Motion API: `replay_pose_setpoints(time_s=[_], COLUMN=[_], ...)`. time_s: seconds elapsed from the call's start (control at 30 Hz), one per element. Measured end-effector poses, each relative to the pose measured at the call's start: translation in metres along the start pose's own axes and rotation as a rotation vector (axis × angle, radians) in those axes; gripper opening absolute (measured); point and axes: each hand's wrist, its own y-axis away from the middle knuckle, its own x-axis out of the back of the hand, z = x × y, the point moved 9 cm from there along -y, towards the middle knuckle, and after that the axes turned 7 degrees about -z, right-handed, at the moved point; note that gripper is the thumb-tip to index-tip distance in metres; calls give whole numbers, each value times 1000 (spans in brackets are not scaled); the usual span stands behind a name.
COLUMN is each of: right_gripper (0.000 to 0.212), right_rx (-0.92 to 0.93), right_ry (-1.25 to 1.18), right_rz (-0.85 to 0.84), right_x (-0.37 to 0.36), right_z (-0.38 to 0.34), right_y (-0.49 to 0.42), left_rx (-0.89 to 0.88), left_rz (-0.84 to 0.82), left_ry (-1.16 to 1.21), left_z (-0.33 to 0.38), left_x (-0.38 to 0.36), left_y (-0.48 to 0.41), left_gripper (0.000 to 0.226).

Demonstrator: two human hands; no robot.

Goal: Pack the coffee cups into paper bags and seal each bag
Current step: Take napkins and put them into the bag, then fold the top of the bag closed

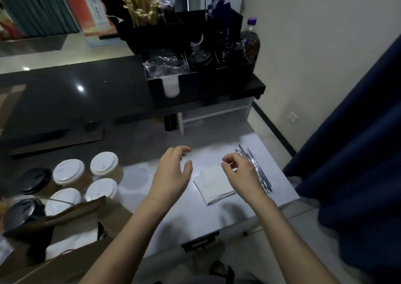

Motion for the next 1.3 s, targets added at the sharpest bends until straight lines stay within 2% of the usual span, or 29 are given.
replay_pose_setpoints(time_s=[0.37,0.67,0.87,1.17,1.3], right_gripper=[8,14,26,7,9], right_rx=[-176,-227,-237,-246,-273], right_ry=[140,355,527,551,544], right_rz=[-1,-48,-85,-49,-49], right_x=[35,17,6,0,1], right_z=[98,130,133,146,147], right_y=[-29,-50,-55,-60,-61], left_rx=[60,174,238,251,252], left_rz=[-203,-388,-455,-468,-467], left_ry=[-20,-119,-160,-162,-156], left_z=[-16,-48,-62,-68,-67], left_x=[-119,-186,-206,-209,-207], left_y=[-34,-30,-25,-27,-25], left_gripper=[32,33,31,31,31])
